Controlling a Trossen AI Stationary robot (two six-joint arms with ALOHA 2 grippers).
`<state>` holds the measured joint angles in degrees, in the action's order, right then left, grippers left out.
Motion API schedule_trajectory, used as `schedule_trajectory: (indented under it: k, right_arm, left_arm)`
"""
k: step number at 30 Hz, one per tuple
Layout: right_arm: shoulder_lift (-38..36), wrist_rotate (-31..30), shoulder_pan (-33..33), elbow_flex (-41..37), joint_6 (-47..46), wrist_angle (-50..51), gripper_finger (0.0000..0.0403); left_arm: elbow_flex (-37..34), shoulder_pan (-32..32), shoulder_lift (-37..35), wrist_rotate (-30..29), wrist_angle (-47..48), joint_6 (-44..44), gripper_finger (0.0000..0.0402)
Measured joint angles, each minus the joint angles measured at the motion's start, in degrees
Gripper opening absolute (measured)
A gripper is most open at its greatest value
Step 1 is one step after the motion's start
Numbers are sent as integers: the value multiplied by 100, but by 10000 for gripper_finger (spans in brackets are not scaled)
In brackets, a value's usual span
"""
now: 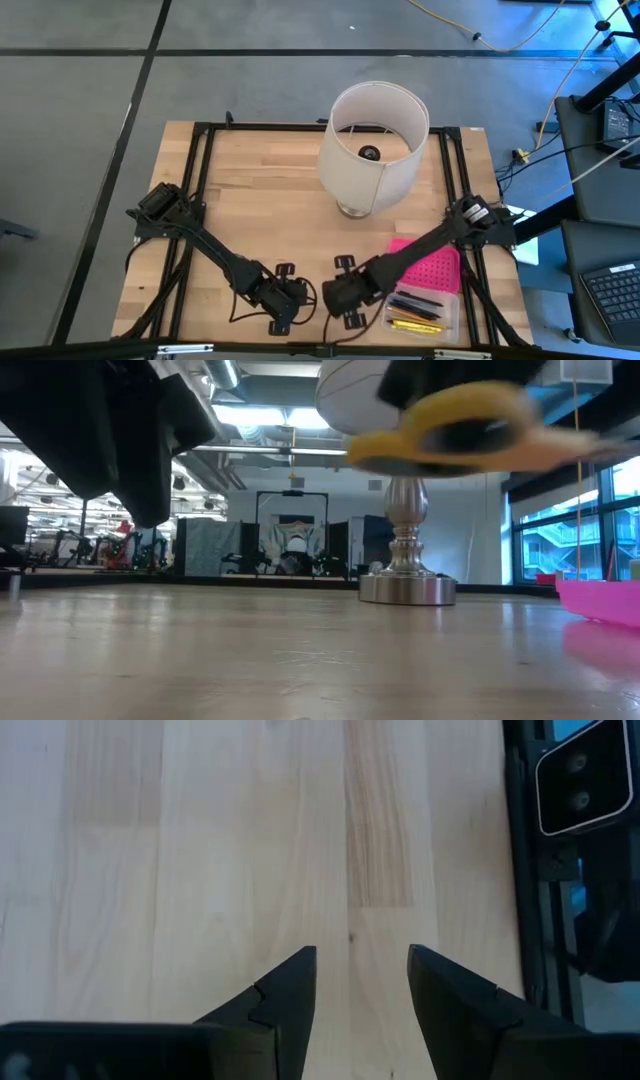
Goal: Pick & place school supplies into a supply box
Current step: Put the yellow scissors into the supply box
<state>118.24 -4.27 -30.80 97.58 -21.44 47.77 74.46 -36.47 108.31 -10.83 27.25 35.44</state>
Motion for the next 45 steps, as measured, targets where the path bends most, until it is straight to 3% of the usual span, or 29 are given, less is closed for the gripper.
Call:
schedule_trajectory:
  k: [7, 16, 20, 29, 45]
  right_arm:
    - [-11, -69, -676, 109, -1514, 889, 95]
    - [-94, -1211, -1788, 35, -3843, 2315, 94]
    - [-96, -1431, -2129, 34, -4557, 2582, 94]
    - [-107, -1703, -2546, -613, -5279, 2502, 94]
    - [-123, -1791, -2776, -1808, -5359, 726, 94]
  left_arm:
    - [0, 0, 0, -172, 0, -83, 152]
    - [0, 11, 0, -632, -53, -216, 152]
    - [0, 67, 0, -767, -147, -216, 152]
    - [2, 367, 0, -763, -829, -216, 152]
    - [2, 711, 0, -748, -969, -219, 152]
